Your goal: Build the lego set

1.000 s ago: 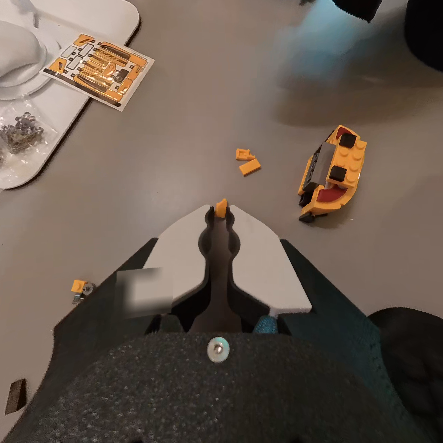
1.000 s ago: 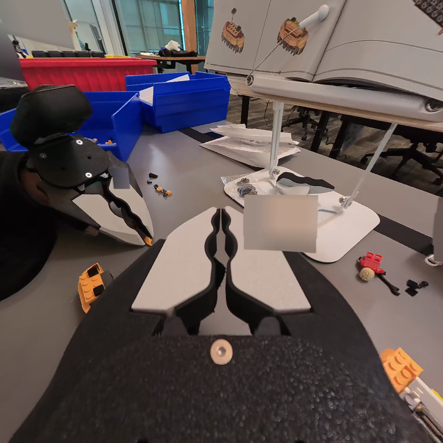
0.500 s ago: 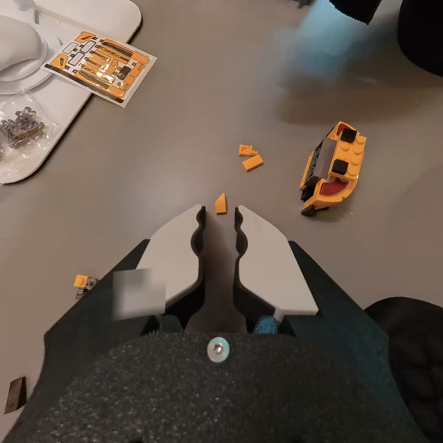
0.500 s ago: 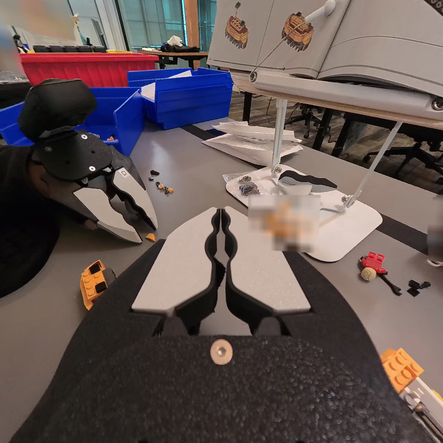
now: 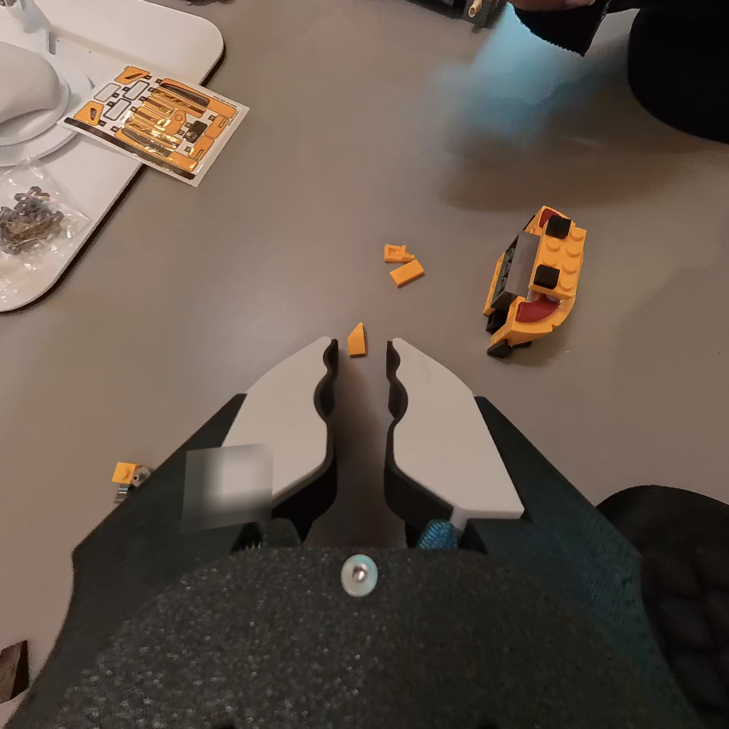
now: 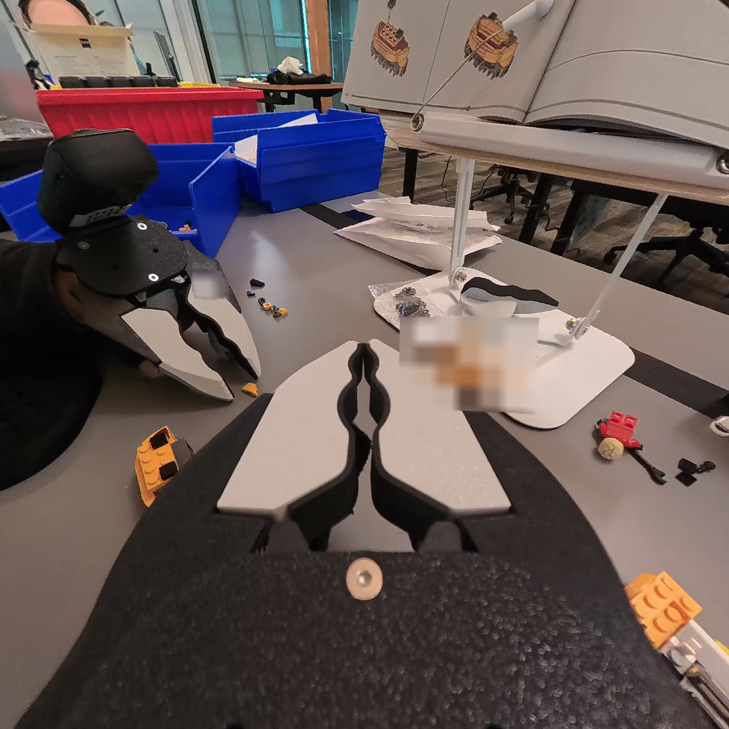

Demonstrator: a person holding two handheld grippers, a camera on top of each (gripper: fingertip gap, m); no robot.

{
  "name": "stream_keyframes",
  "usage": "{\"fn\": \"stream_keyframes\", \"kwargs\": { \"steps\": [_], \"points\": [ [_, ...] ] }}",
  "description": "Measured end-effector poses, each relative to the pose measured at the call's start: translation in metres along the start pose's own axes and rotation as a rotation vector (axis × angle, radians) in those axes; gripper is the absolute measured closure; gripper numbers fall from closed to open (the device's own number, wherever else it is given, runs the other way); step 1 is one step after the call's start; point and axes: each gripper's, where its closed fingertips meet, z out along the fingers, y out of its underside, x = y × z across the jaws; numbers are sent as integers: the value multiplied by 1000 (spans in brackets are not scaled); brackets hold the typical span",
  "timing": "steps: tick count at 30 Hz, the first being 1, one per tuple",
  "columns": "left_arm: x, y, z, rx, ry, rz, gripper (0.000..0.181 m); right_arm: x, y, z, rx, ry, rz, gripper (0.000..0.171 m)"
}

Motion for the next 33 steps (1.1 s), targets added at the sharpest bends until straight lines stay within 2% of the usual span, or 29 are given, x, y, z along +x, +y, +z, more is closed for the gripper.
{"fn": "stream_keyframes", "kwargs": {
  "steps": [17, 26, 33],
  "points": [
    [4, -2, 3, 11, 4, 41, 160, 0, 1, 1, -3, -1, 7, 171],
    [1, -2, 4, 3, -30, 72, 170, -4, 3, 2, -18, -16, 0, 170],
    [-1, 0, 1, 4, -24, 64, 165, -4, 3, 2, -17, -15, 1, 170]
  ]
}}
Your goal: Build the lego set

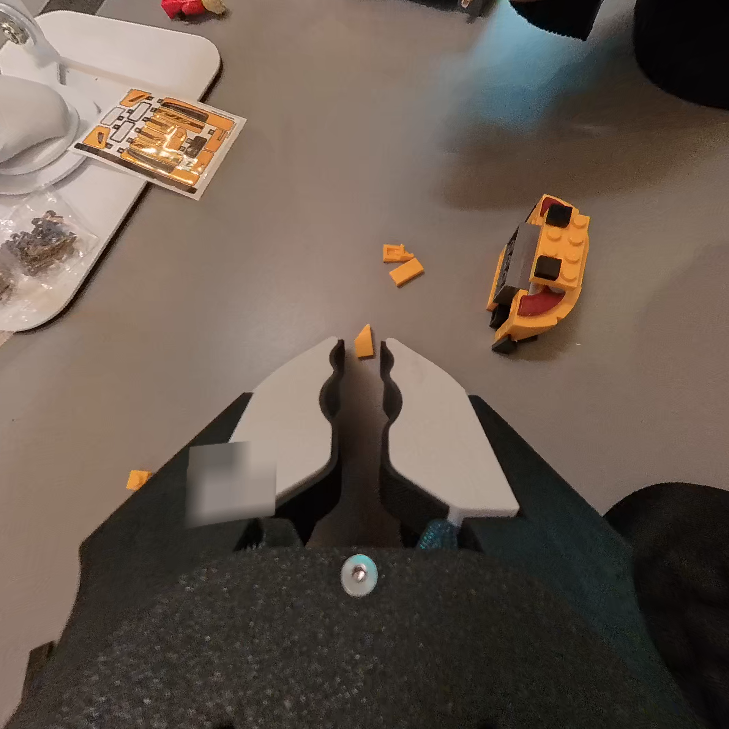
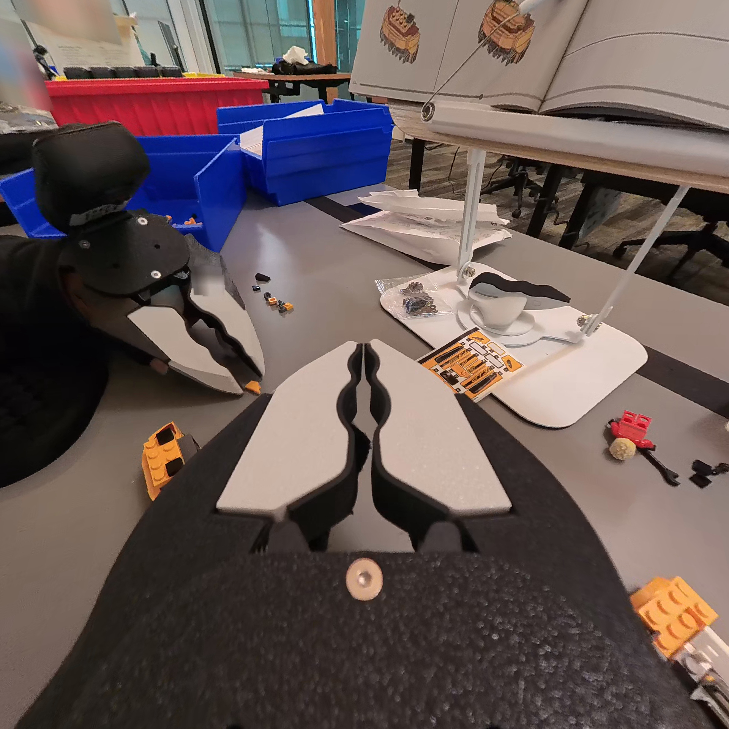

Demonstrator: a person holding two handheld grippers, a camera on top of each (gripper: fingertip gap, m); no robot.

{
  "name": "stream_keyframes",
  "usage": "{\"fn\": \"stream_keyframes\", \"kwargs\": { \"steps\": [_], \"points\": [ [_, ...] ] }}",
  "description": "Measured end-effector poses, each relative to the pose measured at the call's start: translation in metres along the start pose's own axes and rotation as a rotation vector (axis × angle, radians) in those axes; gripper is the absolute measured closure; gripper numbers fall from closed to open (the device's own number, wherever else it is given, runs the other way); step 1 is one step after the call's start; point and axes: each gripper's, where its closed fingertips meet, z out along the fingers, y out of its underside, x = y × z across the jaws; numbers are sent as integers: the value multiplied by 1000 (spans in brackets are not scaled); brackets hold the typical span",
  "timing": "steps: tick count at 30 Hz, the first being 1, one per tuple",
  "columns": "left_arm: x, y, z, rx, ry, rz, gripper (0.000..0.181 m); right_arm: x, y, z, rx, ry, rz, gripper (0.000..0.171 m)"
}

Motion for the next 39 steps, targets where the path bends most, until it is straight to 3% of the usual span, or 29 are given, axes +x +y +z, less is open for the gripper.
{"fn": "stream_keyframes", "kwargs": {
  "steps": [9, 17, 23, 29, 39],
  "points": [
    [1, 2, -2, -13, 26, -13, 159, -1, 0, 0, -5, -1, -6, 170],
    [2, -1, 3, -39, -18, 38, 174, -8, 4, 3, -27, -34, -15, 170],
    [15, -39, -13, 128, -81, 247, 174, -48, 20, 8, -133, -217, -73, 169],
    [38, -81, -34, 294, -201, 498, 174, -95, 19, 3, -170, -458, 37, 160],
    [47, -96, -44, 341, -334, 709, 174, -104, -1, -5, -122, -537, 170, 160]
  ]
}}
